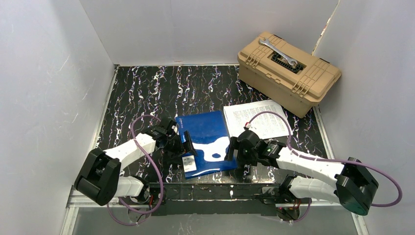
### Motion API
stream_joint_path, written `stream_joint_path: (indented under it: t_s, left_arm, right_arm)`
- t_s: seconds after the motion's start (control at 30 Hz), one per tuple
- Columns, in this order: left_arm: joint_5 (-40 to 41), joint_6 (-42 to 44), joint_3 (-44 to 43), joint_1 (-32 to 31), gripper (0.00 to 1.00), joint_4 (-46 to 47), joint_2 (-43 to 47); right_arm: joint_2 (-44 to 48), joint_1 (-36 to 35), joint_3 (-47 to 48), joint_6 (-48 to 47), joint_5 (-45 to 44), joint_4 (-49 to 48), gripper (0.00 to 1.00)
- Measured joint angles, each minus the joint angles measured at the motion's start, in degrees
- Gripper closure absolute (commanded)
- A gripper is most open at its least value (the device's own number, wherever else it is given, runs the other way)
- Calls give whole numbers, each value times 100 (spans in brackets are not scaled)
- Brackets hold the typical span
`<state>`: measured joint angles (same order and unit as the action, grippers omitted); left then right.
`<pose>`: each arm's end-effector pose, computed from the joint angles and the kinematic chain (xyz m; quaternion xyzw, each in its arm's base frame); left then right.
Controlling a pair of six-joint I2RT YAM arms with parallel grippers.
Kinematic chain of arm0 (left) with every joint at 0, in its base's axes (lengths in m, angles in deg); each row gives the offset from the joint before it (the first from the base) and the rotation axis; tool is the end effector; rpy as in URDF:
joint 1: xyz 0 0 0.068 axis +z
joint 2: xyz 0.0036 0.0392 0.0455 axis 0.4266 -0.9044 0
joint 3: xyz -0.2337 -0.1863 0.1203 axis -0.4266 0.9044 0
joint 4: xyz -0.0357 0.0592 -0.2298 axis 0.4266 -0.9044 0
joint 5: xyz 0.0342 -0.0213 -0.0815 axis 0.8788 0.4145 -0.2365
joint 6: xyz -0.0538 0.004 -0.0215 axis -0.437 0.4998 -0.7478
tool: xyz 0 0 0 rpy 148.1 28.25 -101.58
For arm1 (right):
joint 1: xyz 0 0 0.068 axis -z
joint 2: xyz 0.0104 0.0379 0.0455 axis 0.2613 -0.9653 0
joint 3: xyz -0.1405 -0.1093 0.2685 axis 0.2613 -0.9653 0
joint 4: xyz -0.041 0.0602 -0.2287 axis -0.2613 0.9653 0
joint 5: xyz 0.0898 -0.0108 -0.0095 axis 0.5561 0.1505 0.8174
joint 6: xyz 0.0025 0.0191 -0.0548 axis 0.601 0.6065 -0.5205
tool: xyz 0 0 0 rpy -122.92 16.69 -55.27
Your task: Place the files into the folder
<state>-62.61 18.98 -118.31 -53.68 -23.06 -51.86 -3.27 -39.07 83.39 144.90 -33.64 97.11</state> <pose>0.1669 -0.1087 0.2207 -0.1056 0.9428 -0.3060 0.0802 0.1003 0.1289 0.2372 0.0525 0.9423 0.2299 0.2375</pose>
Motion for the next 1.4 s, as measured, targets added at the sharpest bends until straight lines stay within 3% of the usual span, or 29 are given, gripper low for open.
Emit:
stream_joint_path:
  t_s: [0.27,0.7,1.07,1.4]
  left_arm:
    - [516,175,-13,0,5,-525,323]
    - [-155,-63,179,35,6,20,170]
    - [-118,175,-610,251,7,-479,-754]
    - [538,662,-1073,393,2,-584,-946]
  right_arm:
    - [-337,7,-160,39,61,-472,5]
    - [-796,28,-122,35,350,-1342,6]
    - [-1283,90,247,-136,39,-1377,7]
    - [-1628,90,501,-225,85,-1495,5]
